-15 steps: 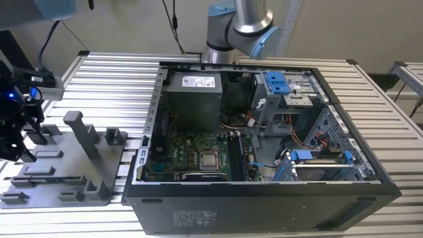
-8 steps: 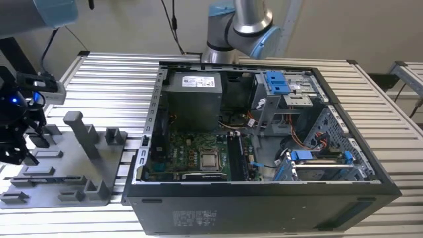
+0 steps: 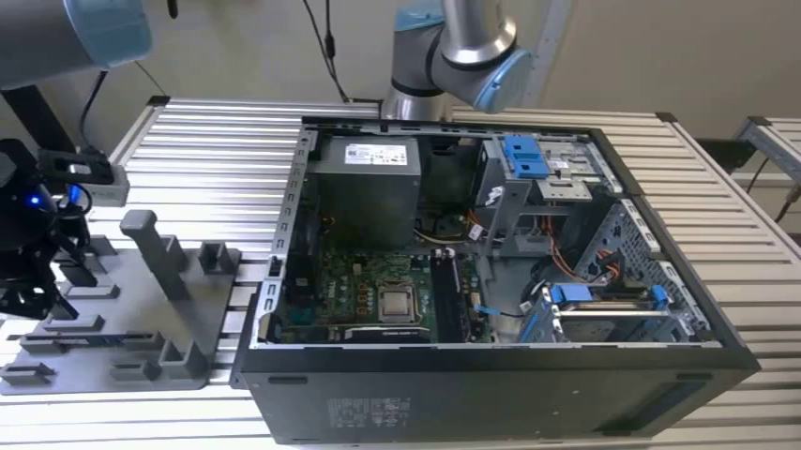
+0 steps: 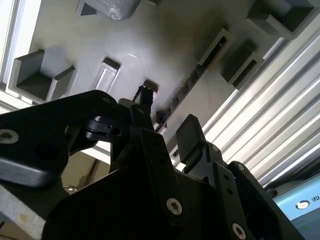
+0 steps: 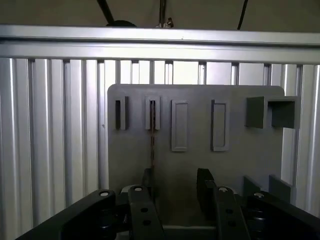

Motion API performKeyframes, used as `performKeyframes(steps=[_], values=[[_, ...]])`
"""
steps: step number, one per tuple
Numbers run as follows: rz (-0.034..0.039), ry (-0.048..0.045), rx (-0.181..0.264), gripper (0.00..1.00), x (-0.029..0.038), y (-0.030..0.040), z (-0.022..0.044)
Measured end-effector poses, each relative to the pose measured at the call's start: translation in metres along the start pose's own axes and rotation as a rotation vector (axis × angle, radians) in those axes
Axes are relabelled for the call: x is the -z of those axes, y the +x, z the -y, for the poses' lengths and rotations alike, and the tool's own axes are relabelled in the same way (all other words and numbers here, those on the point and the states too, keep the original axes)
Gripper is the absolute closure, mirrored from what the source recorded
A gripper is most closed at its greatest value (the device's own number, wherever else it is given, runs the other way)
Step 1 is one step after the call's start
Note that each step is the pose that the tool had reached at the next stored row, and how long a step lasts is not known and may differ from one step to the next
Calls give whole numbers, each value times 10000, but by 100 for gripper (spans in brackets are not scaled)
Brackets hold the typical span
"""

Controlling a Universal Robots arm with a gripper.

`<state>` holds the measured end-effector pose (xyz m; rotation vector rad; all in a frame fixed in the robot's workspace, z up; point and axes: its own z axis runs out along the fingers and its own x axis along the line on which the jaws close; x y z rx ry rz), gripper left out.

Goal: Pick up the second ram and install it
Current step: 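Pick up the second ram and move it above second insertion slot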

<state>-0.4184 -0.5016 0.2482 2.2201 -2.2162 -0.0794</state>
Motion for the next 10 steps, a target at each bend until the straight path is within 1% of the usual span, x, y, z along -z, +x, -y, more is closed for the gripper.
performKeyframes(steps=[10], values=[[-7,-6,181,52,-134,76,5]])
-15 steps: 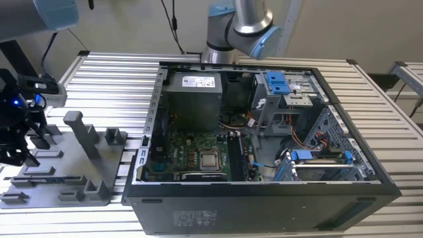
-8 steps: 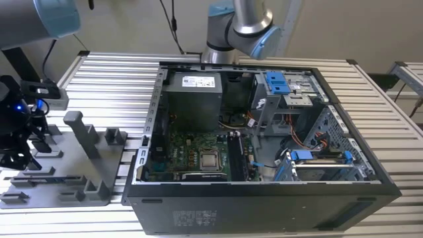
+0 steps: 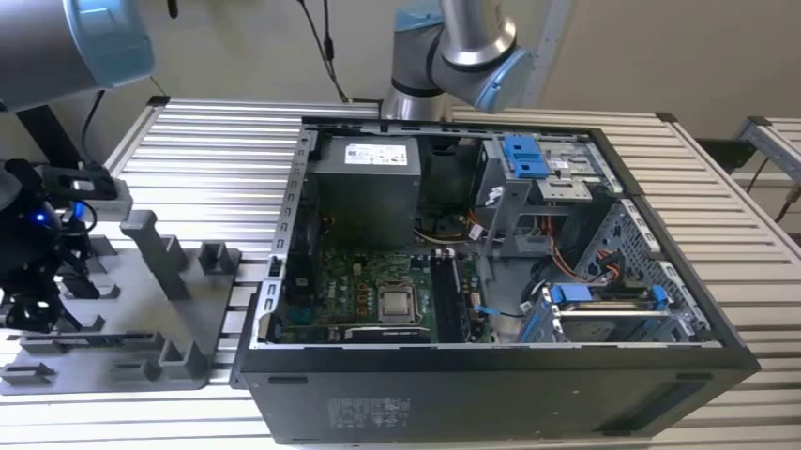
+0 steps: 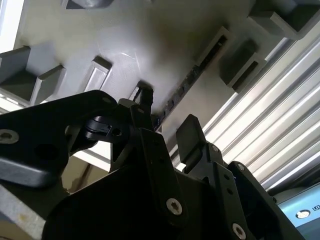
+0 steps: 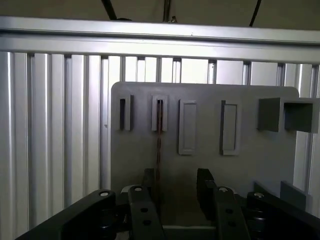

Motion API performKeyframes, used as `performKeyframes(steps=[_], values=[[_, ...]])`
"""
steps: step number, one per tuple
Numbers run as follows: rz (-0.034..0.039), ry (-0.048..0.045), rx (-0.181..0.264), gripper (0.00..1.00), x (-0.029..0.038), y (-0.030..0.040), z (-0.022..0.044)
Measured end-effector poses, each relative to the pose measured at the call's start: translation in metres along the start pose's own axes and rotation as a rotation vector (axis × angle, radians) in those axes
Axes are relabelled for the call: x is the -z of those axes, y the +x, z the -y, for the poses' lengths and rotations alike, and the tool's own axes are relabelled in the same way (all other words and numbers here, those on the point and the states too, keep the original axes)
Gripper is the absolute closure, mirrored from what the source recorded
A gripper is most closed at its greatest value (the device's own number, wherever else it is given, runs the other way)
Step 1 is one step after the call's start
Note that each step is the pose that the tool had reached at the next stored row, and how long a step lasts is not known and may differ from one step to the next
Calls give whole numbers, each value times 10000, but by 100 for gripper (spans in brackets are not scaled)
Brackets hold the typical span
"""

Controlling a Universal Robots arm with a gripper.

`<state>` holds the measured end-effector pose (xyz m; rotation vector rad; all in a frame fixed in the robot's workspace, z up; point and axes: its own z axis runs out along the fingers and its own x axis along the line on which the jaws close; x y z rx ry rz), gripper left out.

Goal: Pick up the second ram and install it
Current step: 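Pick up the second ram and move it above second insertion slot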

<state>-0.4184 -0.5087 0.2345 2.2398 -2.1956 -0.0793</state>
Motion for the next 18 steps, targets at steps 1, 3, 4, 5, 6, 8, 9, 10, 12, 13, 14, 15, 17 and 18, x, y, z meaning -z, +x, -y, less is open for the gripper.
performKeyframes(steps=[1,3,4,5,6,8,9,10,12,13,14,15,17,18], values=[[-1,0,21,52,-12,11,1],[-2,-1,62,52,-36,28,1],[-3,-2,87,52,-47,37,2],[-3,-2,109,52,-58,44,2],[-3,-2,136,52,-71,50,2],[-6,-5,187,52,-91,62,3],[-7,-6,216,52,-103,66,3],[-9,-8,248,52,-114,71,3],[-12,-10,314,52,-134,79,4],[-14,-12,347,52,-145,83,4],[-14,-12,383,52,-156,89,5],[-15,-12,415,52,-166,93,5],[-19,-13,461,52,-188,98,4],[-21,-9,476,52,-199,100,2]])
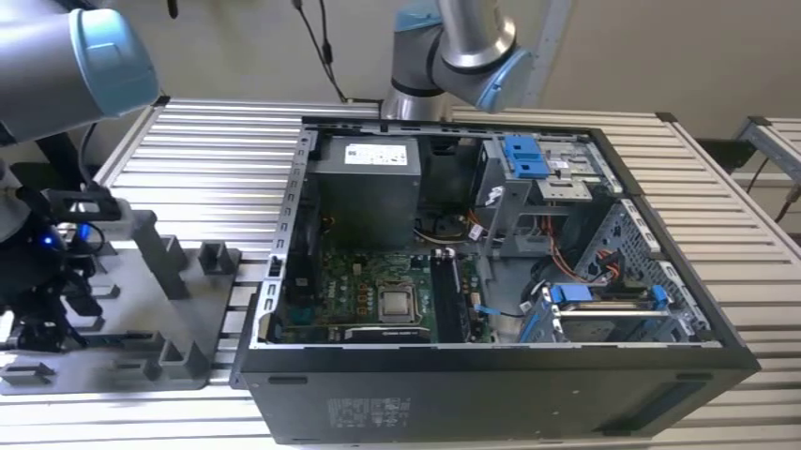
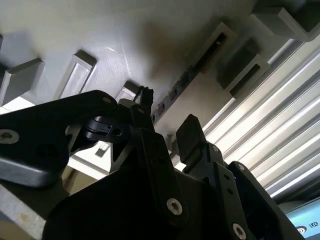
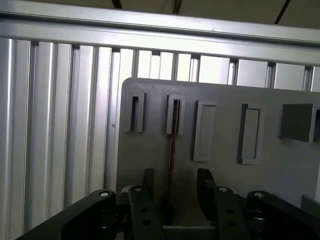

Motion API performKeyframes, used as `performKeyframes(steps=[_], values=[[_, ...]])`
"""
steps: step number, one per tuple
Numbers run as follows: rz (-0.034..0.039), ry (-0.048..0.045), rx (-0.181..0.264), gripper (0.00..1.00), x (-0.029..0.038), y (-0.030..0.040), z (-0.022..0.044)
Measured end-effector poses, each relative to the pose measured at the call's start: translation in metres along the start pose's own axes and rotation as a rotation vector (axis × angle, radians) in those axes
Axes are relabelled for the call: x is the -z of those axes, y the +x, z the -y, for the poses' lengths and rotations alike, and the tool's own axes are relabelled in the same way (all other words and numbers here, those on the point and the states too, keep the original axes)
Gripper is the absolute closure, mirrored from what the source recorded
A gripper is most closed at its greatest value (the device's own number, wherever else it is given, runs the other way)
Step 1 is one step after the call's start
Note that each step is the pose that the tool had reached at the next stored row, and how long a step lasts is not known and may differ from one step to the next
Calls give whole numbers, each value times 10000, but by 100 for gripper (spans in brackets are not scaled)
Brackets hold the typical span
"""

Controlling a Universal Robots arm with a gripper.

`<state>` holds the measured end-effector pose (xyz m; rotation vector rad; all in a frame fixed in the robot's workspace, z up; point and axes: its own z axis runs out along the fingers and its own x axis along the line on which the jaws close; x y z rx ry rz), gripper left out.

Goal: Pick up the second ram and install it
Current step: 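Pick up the second ram and move it above second insertion slot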

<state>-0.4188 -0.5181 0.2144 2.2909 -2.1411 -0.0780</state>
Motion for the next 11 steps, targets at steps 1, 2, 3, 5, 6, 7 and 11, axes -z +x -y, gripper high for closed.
performKeyframes(steps=[1,2,3,5,6,7,11], values=[[-1,14,18,52,-11,0,-2],[-3,33,40,52,-23,0,-5],[-6,50,60,52,-34,0,-8],[-19,60,93,52,-55,1,-13],[-21,60,104,52,-66,1,-18],[-22,60,110,52,-77,1,-23],[-41,59,115,52,-114,1,-38]])
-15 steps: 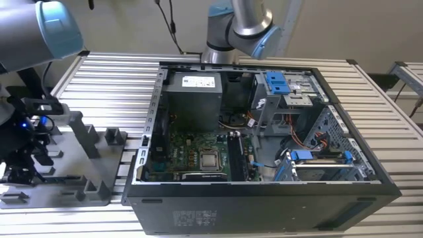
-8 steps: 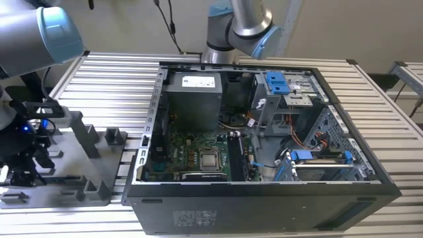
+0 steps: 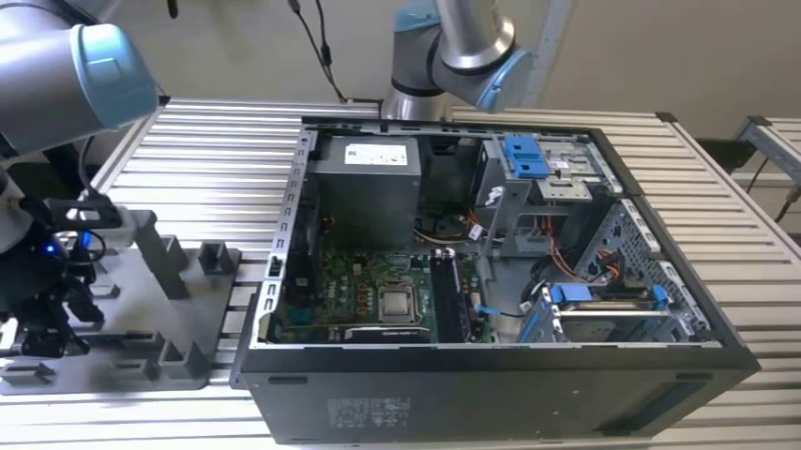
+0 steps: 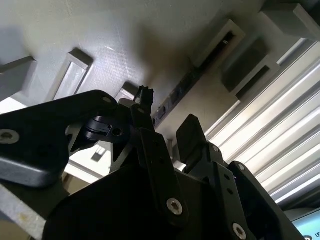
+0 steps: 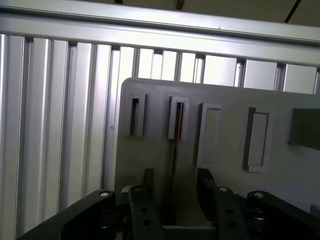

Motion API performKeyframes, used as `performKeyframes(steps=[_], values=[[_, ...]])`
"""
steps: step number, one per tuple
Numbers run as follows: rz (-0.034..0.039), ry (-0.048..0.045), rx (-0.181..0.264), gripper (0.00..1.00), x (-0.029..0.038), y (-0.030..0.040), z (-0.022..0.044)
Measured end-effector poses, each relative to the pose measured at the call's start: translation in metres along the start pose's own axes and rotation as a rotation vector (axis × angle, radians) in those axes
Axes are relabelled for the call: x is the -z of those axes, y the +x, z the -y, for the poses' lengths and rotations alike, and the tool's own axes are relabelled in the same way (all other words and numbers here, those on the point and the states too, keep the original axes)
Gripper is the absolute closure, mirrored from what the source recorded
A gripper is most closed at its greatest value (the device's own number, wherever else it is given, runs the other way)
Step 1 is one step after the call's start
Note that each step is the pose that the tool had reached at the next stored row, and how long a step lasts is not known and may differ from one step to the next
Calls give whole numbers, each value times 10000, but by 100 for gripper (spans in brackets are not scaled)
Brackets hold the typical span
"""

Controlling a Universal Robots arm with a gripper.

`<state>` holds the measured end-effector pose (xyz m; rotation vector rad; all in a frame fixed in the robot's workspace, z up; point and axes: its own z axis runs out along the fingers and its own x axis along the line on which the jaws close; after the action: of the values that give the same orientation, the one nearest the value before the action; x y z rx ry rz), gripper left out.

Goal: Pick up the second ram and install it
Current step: 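Pick up the second ram and move it above second insertion slot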

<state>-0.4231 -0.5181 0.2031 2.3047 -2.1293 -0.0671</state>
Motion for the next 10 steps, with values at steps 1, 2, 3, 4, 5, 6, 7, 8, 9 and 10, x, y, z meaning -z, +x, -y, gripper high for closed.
performKeyframes(steps=[1,2,3,4,5,6,7,8,9,10], values=[[-12,-1,-1,52,-9,0,-3],[-27,-1,-1,52,-17,0,-3],[-39,-3,0,52,-24,0,-4],[-49,-4,-1,52,-29,1,-5],[-55,-6,-2,52,-33,0,-6],[-60,-6,-2,52,-36,0,-6],[-64,-5,-2,52,-40,0,-6],[-72,-4,-3,52,-45,0,-6],[-81,-5,-3,52,-47,1,-6],[-86,3,-3,52,-48,0,-7]])
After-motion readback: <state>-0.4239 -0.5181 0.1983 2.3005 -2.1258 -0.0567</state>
